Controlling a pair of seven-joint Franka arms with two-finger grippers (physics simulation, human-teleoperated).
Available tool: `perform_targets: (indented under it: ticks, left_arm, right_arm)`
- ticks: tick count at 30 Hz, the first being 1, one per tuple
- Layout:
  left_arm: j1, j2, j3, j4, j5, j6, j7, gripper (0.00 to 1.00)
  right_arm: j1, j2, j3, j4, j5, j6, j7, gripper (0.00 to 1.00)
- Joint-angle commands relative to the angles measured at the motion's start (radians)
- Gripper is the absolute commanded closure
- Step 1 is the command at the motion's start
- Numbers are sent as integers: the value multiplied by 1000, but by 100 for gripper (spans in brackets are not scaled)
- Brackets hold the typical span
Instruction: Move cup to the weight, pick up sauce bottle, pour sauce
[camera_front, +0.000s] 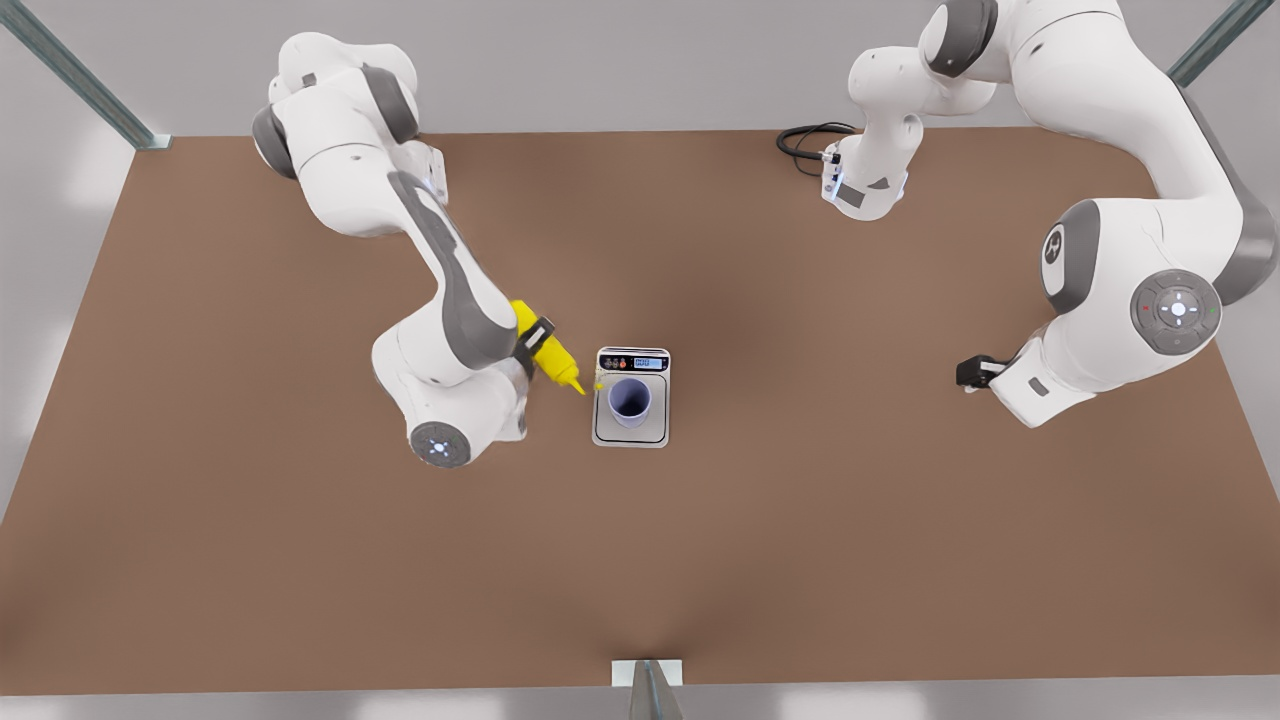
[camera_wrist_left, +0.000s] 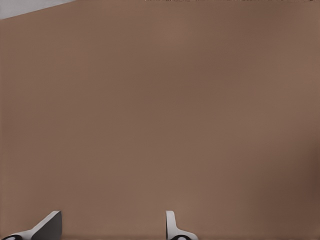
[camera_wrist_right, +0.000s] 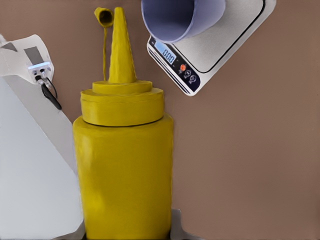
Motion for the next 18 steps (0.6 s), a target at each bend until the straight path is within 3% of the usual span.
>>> perform_targets:
  ticks: [1,3,6,8,15,18]
  left_arm:
    - [0,0,-1,0,0,0,0,0]
    - [0,1,-2,0,0,0,0,0]
    - [0,1,-2,0,0,0,0,0]
    - [0,1,-2,0,2,0,0,0]
    - [-3,9,-2,0,5,5,0,0]
    - [-6,9,-2,-2,6,6,-2,0]
  right_arm:
    - [-13,-7,0,-2,0,12,-64,52]
    - [-121,-27,62,-48,-1,97,-244,52]
    - [-441,-181,270,-434,-86,345,-620,51]
    - [-577,-176,338,-504,-139,433,-930,51]
    - [-790,-28,339,-525,-106,531,-1734,51]
    - [-822,17,336,-530,54,531,-1962,51]
